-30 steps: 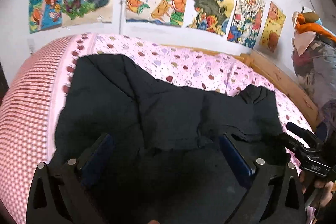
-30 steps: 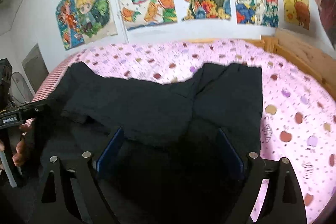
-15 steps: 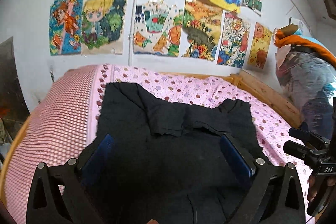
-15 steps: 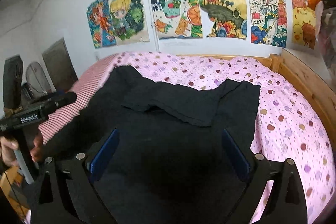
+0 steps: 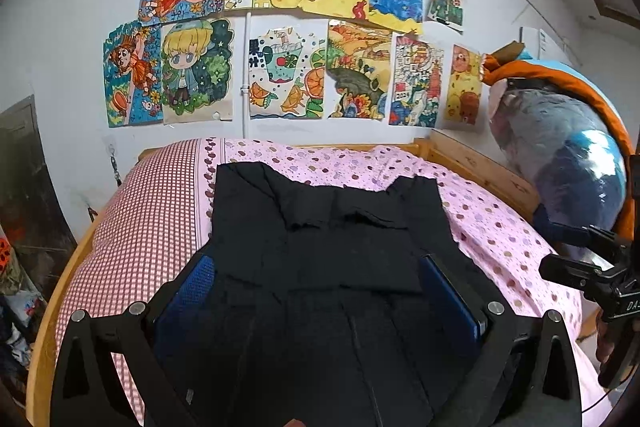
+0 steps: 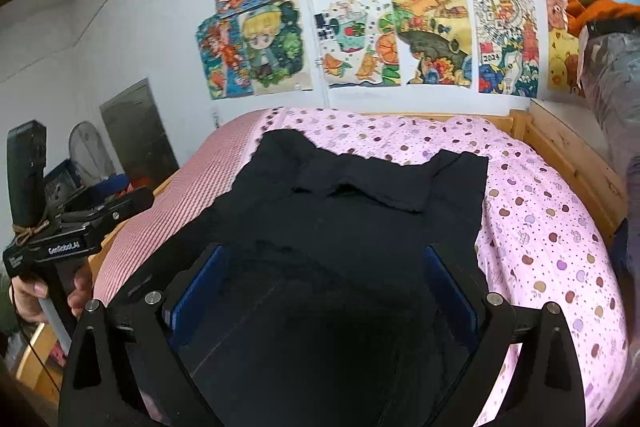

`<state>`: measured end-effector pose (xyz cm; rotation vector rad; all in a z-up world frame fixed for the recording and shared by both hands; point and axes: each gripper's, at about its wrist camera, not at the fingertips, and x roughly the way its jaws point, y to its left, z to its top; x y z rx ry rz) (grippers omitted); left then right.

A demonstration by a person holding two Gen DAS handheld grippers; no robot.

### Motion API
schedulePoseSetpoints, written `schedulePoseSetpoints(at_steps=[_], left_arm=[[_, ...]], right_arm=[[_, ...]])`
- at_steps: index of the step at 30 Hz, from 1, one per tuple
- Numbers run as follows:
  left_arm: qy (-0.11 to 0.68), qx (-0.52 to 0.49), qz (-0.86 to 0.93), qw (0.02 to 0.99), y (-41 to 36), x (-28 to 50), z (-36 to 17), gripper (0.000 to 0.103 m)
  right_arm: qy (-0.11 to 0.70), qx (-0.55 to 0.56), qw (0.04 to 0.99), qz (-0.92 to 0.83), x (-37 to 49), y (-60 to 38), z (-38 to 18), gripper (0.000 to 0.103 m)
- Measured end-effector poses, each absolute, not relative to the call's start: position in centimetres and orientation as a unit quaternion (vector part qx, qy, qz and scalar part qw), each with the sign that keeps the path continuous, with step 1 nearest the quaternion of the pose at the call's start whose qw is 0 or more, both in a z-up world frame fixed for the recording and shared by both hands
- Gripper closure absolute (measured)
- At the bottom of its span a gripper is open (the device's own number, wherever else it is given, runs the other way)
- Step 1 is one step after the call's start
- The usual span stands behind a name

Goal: Fold large clothes

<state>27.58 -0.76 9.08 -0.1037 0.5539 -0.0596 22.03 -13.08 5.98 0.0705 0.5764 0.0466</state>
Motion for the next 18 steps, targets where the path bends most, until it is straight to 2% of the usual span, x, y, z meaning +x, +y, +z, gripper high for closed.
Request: schedulePoseSetpoints(at_steps=[9, 18], left_arm=[[0.274, 0.006, -0.042, 0.961, -2.7, 22.4, 6.3, 0.000], [0.281, 0.046, -0.077, 0.956, -3.7, 20.0, 3.1, 0.000]], right_arm=[[0.296, -0.019, 0.954, 0.040, 15.7, -10.4, 4.8, 0.008], [0.288, -0.138, 0.946, 0.058, 12.3, -8.2, 1.9, 0.008]])
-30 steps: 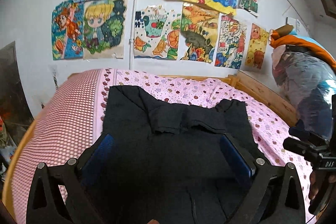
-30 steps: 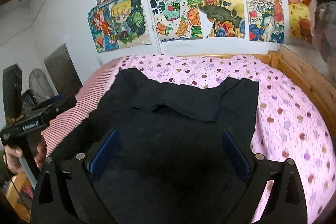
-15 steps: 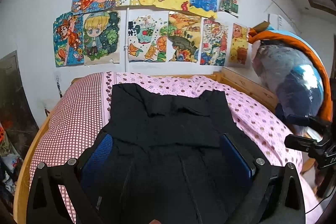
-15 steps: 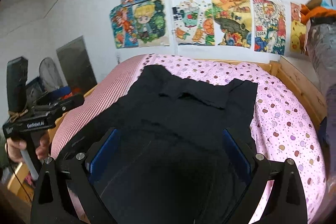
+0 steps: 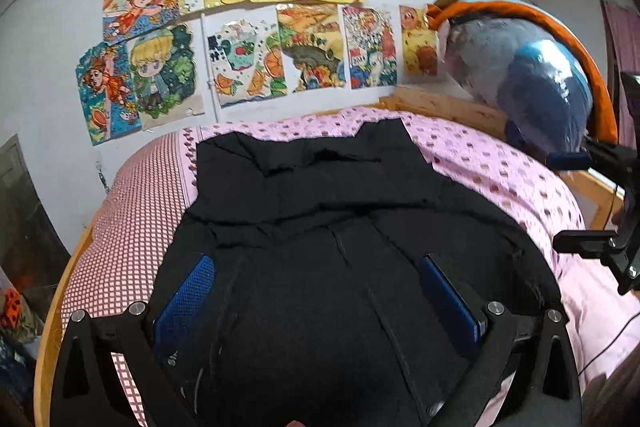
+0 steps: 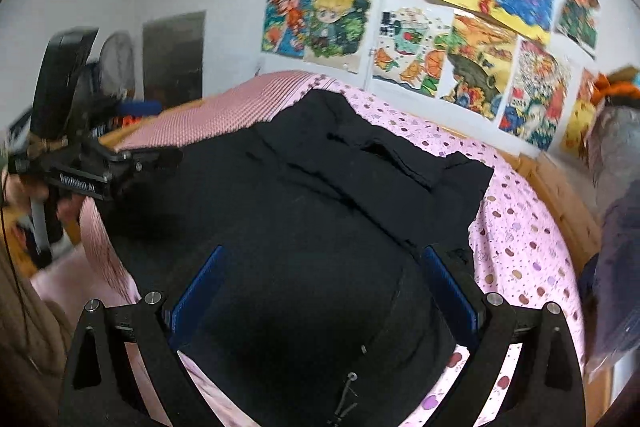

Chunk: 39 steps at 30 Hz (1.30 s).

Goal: Fold large clothes

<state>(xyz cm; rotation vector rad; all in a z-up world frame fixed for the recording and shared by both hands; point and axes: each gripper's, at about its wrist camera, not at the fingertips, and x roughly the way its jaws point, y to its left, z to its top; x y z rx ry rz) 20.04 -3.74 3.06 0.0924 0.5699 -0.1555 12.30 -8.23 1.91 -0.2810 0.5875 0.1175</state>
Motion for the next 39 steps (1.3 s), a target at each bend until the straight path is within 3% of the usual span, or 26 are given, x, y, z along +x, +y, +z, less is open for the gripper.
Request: schedulePoseSetpoints(at_steps=[5, 15, 25, 39], left_arm=[[0.304, 0.044, -0.090, 0.948, -3.1, 19.6, 1.3, 0.000], [0.361, 0.012, -0.126, 0.924, -1.6, 18.6, -3.3, 0.000], [0.366, 0.083, -0.181, 0.909, -3.3, 15.1, -5.4, 0.000], [0.375, 0.138, -0.201, 0.895, -4.5, 14.1, -6.5, 0.000]], right_arm=[[0.302, -0.132, 0.941, 0.071, 11.9, -8.0, 0.9, 0.008], [0.412, -0.062, 0.906, 0.079, 13.0, -9.3, -4.9, 0.008], [0.455, -0.081, 0.876, 0.142, 11.6, -7.0, -8.6, 0.008], [0.460, -0.252, 0.844, 0.111, 10.9, -3.4, -12.0, 0.008]])
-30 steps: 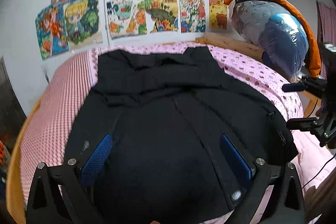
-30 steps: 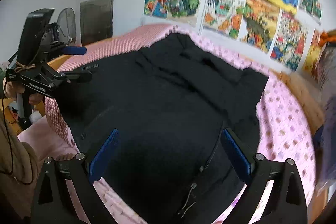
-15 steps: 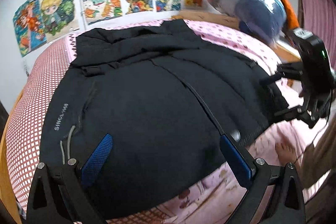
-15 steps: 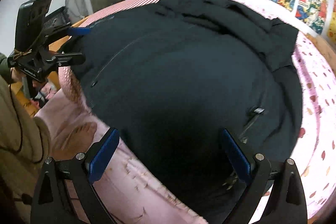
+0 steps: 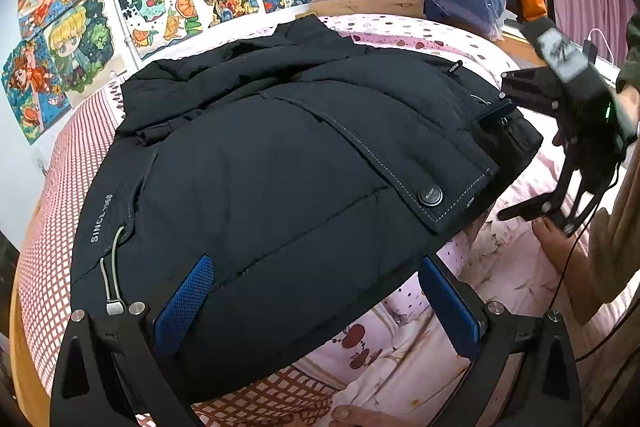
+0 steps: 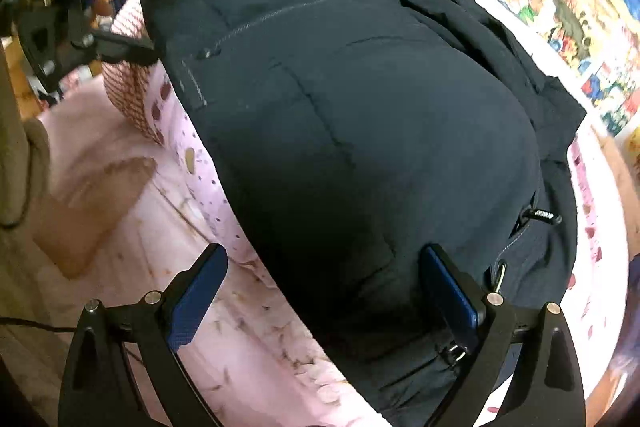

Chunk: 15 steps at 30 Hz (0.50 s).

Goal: Fold large clothes

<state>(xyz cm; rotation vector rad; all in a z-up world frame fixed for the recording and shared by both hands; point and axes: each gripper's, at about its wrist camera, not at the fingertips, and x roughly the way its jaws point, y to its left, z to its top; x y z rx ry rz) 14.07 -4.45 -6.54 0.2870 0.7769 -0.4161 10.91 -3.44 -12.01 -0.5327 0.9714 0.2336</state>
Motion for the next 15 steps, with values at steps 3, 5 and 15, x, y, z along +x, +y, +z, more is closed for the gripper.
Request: schedulePoseSetpoints(at_steps=[3, 5, 15], left_arm=[[0.377, 0.136, -0.202, 0.894, -4.5, 14.2, -6.6, 0.000], [0.376, 0.138, -0.202, 0.894, -4.6, 14.1, -6.7, 0.000], [0.372, 0.152, -0.206, 0.892, -4.7, 13.5, -7.0, 0.000]], right_arm=[[0.455, -0.308, 0.832, 0.074, 10.8, -2.7, -13.7, 0.008], [0.449, -0.358, 0.817, 0.049, 10.6, -2.1, -15.0, 0.008], [0.418, -0.285, 0.862, 0.026, 11.3, -4.5, -12.0, 0.008]])
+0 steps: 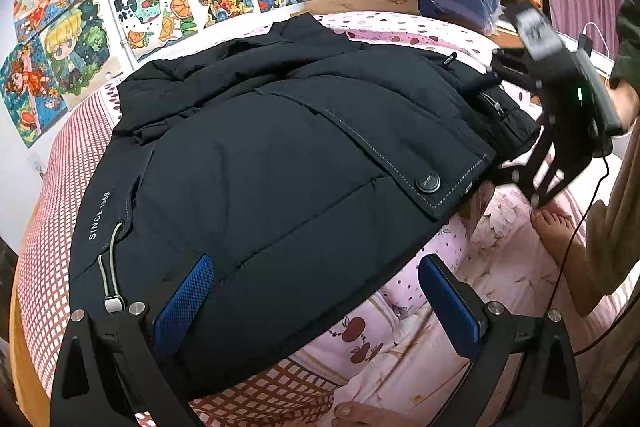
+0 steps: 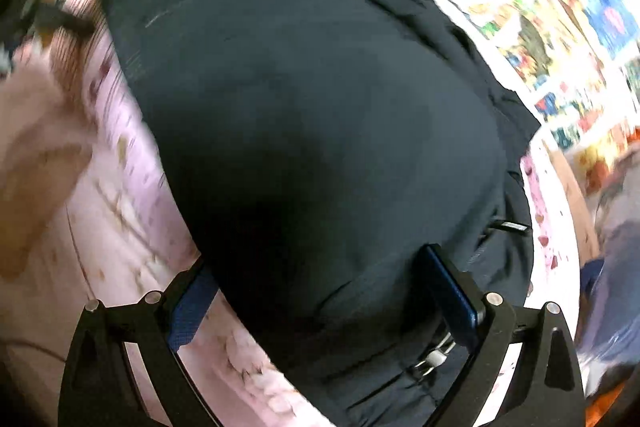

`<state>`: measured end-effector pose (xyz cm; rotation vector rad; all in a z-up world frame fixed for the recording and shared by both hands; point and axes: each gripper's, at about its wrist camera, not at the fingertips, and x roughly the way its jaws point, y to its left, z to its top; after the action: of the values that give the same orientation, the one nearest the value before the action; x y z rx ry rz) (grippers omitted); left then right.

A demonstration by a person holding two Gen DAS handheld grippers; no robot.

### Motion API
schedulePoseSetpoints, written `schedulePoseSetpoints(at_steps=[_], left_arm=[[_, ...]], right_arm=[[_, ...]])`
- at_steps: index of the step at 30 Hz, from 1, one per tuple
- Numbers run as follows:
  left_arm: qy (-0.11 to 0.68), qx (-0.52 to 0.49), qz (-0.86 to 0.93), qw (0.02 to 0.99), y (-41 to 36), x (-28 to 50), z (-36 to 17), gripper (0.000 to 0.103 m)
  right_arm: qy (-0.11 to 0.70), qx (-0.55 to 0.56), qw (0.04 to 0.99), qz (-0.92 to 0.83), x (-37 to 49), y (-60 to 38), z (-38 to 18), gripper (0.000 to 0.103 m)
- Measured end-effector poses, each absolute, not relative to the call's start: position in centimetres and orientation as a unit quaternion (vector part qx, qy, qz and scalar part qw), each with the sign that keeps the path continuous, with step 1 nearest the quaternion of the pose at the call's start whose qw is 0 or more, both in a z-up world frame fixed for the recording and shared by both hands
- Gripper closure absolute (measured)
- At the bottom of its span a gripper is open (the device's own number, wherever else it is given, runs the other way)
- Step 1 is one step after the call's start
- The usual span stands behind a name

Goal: Fold large clothes

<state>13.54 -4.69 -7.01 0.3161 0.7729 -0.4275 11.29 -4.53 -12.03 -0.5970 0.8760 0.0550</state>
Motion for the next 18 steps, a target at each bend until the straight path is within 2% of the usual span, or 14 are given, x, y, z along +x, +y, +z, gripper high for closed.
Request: schedulePoseSetpoints(at_steps=[6, 18], left_arm=[[0.368, 0.177, -0.207, 0.889, -5.0, 12.9, -7.4, 0.000], [0.340, 0.293, -0.153, 0.880, -6.9, 11.8, -9.8, 0.000]], right_arm=[[0.404, -0.200, 0.891, 0.044, 11.5, -7.3, -9.5, 0.010], [0.397, -0.175, 0.899, 0.063, 12.3, -8.2, -8.7, 0.010]])
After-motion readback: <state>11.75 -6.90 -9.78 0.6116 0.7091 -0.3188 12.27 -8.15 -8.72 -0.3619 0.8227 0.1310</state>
